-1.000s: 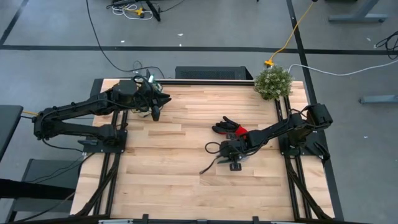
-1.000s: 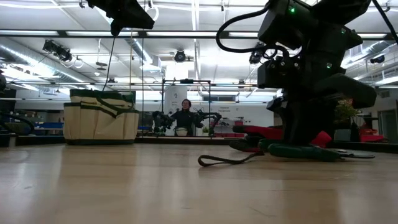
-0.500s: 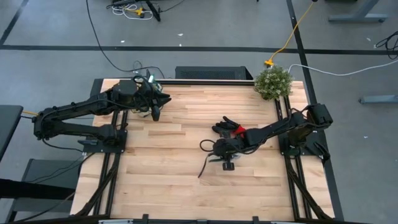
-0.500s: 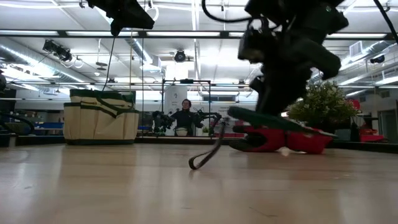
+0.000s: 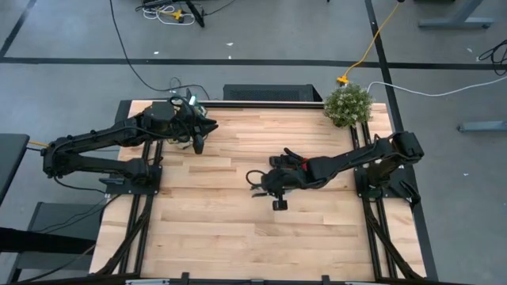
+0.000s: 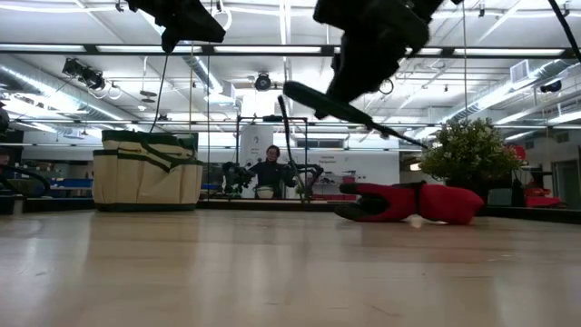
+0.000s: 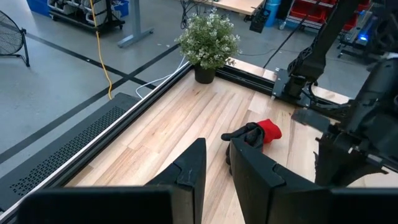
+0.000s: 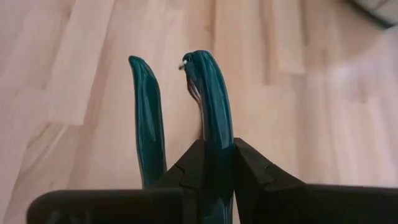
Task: Pick & Place Garden tools in Gardening bag
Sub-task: Put the green pruning shear into the gardening bag
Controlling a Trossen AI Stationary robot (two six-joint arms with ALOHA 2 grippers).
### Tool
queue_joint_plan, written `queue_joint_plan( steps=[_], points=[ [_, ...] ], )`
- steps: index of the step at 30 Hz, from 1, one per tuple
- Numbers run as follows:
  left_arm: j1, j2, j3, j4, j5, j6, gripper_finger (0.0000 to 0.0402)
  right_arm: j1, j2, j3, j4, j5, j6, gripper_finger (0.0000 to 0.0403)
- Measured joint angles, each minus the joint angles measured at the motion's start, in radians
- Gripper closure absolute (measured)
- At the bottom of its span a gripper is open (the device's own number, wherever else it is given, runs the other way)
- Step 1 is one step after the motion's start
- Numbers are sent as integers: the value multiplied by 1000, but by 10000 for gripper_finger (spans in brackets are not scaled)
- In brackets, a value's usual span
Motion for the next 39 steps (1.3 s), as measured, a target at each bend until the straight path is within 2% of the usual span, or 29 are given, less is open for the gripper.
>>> queue_joint_plan(
  steps=[9, 15, 22, 28, 33, 39],
  points=[
    [0, 0, 0, 2, 0, 0, 323, -40, 0, 121, -14, 111, 2, 352],
    [0, 0, 0, 3, 0, 0, 323, -56, 0, 199, -34, 218, -1, 352],
    [0, 0, 0, 12, 0, -2, 323, -56, -2, 291, -140, 341, -5, 353],
    [0, 0, 0, 53, 3, -2, 323, -58, -39, 321, -144, 449, -5, 353],
    [0, 0, 0, 123, 42, 2, 323, -72, -98, 321, -142, 447, 28, 353],
    [0, 0, 0, 163, 86, 34, 323, -100, -174, 321, -125, 330, 59, 353]
  ],
)
